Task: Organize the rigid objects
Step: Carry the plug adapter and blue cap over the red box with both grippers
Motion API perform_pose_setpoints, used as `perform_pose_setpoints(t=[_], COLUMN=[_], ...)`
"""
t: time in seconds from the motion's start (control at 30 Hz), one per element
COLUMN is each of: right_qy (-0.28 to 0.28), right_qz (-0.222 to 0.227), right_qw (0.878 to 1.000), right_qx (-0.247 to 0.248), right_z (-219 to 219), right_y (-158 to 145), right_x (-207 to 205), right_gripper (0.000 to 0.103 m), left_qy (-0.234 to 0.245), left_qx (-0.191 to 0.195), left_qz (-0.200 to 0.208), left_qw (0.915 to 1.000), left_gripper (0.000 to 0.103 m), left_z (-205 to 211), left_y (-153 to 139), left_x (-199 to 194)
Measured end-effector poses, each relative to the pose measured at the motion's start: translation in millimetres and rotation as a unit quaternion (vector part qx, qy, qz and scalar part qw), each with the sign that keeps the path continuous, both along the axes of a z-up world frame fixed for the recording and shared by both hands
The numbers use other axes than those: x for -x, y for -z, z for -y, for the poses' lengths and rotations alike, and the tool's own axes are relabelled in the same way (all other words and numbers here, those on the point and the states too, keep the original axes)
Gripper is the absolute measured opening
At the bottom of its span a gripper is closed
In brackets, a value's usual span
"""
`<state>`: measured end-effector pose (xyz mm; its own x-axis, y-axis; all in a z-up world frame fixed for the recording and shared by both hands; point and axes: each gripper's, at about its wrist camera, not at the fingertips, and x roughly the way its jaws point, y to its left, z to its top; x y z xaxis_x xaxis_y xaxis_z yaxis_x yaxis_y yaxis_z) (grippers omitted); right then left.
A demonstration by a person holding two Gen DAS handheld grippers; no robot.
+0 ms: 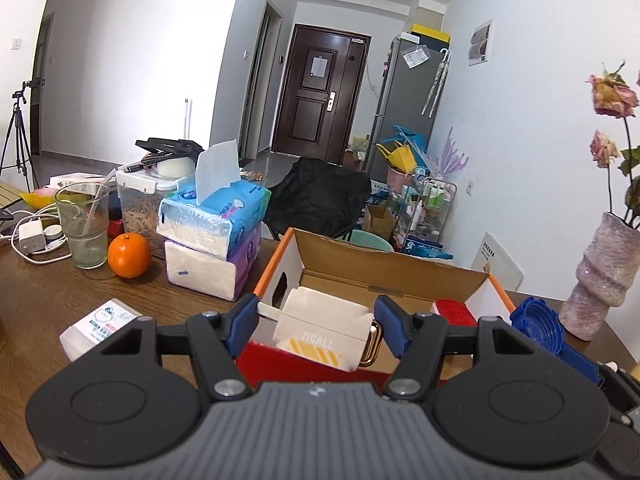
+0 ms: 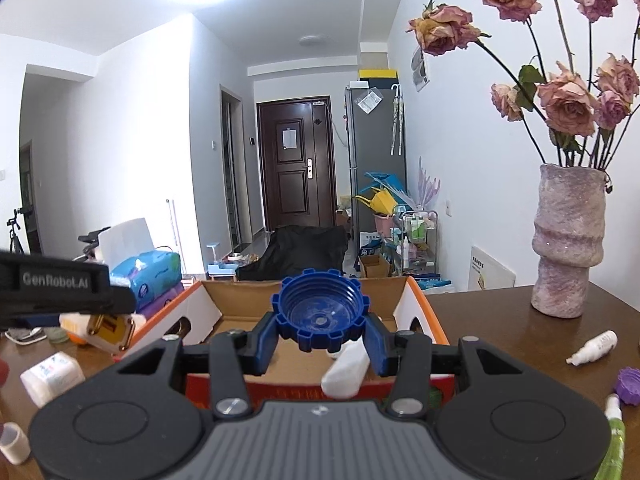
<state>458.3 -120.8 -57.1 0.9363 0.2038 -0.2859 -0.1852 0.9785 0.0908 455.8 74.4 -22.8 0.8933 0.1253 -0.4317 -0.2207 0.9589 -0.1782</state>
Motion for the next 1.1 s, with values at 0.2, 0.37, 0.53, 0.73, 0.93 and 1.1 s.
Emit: perform_pose_setpoints(t=[0.2,0.37,0.53,0.73,0.93,1.1], right_qy=[-0.003,-0.002,0.005,0.004,0.005,-0.004], right_qz=[-0.009,-0.007,-0.009,-0.020,-0.038,-0.047], right_qw=[1.000,1.000,1.000,1.000,0.999,0.999], right_qx=[-0.008,-0.002,-0.001,0.008,0.016,0.026], right_z=[-4.9,-9.7,-11.4,-14.4,-18.8,-22.9], right_y=[-3.4,-5.9,-6.6,-4.8,-1.5,1.6], right_x=[-24.2,-41.1,-56.8,-76.5,-95.9,-106.7], right_gripper=[0.045,0.045,0.045,0.045,0.045,0.045], left_qy=[-0.004,-0.009,-0.008,-0.011,-0.011,-0.007], left_qx=[-0.006,-0.006,-0.008,-0.018,-0.027,-0.038], left_qz=[0.002,0.001,0.003,-0.002,-0.011,-0.021], left_qw=[1.0000,0.9999,0.9999,0.9998,0.9995,0.9990], left_gripper=[0.065,0.065,0.065,0.065,0.065,0.065], left_z=[-5.0,-11.3,-16.2,-20.2,-20.8,-18.8], left_y=[0.1,1.1,0.9,3.9,11.3,20.1], left_x=[-21.9,-40.7,-56.4,-76.0,-93.1,-107.6])
